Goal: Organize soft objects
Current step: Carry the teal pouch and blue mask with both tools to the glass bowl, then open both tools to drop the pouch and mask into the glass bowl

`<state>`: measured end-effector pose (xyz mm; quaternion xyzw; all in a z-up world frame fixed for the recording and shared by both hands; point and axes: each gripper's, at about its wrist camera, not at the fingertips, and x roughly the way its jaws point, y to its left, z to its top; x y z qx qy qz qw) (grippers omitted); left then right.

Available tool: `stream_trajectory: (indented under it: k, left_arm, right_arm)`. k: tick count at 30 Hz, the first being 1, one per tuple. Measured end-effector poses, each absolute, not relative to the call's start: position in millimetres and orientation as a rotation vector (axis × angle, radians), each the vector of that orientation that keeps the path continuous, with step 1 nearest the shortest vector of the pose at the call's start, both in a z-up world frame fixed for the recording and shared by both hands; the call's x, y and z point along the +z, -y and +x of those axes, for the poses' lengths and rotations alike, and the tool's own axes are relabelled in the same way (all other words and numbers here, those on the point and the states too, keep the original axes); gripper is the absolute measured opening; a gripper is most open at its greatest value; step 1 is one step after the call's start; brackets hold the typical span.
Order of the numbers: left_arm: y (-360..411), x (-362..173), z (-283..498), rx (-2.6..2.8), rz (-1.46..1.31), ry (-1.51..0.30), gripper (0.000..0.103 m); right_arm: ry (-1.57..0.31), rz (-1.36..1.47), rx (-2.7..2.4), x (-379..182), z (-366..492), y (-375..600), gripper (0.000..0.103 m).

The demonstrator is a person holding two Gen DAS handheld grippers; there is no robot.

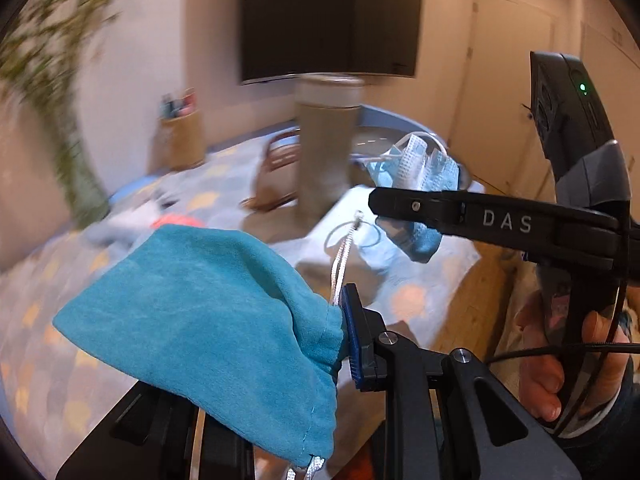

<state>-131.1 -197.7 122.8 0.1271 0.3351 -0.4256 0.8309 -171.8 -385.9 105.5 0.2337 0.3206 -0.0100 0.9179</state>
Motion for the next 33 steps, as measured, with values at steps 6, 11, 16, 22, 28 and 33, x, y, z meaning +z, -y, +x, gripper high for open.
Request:
stream_trajectory:
  k: [6,11,16,22,28,33]
  left_arm:
    - [267.7,138.3,-140.3,-0.999,0.329,-0.685,0.020]
    - [338.2,149.0,-139.7,-1.043,0.378,-0.666,0.020]
    - [402.5,134.8,-129.3,-1.021,0.438,-0.691,0.020]
    - [460.0,125.7,-107.2,-1.008,0.453,-0.689,0.020]
    - [489.4,114.7,-91.0,-0.975,0.486,-0.698,0.039]
    - [492.3,104.5,-95.5,-0.986,0.520,-0.713,0.075]
  right_arm:
    - [-0.592,0.527,-0.151,120.1,-197.1,459.1,0.032]
    - [-0.564,0.552,-0.250,128.8,-204.9,526.1,0.032]
    - [-0.581,0.525,-0.324,135.6,-194.0,585.7,0.033]
    - [-0.612,0.554,-0.366,130.2,-171.8,643.8,0.033]
    - [-0.706,0.524,-0.347,124.6,-128.9,669.7,0.033]
    - [-0.766,0.542,-0.290,125.1,-103.8,685.6,0.061]
